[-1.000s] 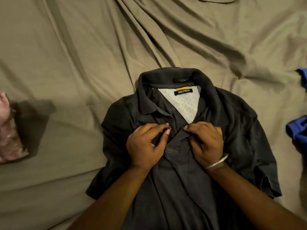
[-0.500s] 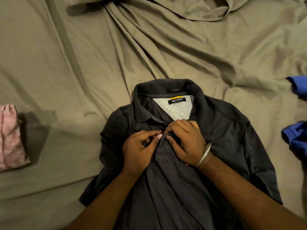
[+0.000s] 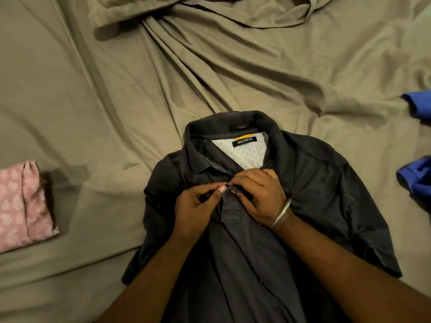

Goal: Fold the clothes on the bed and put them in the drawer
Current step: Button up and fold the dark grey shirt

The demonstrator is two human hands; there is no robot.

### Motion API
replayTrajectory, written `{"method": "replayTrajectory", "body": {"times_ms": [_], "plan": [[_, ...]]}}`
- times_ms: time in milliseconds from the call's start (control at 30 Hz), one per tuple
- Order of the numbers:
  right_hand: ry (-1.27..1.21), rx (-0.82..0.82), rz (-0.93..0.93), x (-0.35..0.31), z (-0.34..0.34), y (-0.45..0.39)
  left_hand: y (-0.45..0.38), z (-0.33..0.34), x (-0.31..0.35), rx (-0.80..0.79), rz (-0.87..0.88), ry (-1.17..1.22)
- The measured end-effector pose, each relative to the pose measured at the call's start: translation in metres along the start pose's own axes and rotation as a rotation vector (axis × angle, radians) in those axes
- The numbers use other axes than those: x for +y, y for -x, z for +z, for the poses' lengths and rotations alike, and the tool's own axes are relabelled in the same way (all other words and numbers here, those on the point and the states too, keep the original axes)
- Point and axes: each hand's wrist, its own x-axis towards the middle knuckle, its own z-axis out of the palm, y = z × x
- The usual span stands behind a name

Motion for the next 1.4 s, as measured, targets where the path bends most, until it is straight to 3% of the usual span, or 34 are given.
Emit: {"method": "replayTrajectory", "body": {"times_ms": [400,700,867,1033,1167,1200,1300,1400], "plan": [[0.072,0.024,-0.035,-0.001,0.003,0.002,0.003,-0.001,0.011,-0.029,-0.008,-0.051],[0.058,-0.007,-0.002,-0.003,0.003,0.001,0.002,0.007,0.004,0.072,-0.013,-0.142],[0.058,-0.009,0.014,-0.004,0.002,0.001,-0.001,0.01,-0.007,0.04,-0.02,-0.282],[0.071,0.094,0.112,-0.009,-0.002,0.005,0.001,0.012,-0.007,0.025,0.063,-0.436],[0.218,0.189,0.247,-0.016,-0.007,0.008,0.011,0.011,0.009,0.06,0.018,-0.215],[0.215,0.215,0.273,-0.017,-0.008,0.009,0.012,0.011,0.014,0.113,0.067,-0.239],[0.166,0.3,0.375,-0.018,-0.013,0.007,-0.005,0.014,0.024,0.305,0.214,-0.634],[0.067,0.412,0.467,-0.016,-0.02,0.002,-0.032,0.02,0.026,0.292,0.267,-0.739]]}}
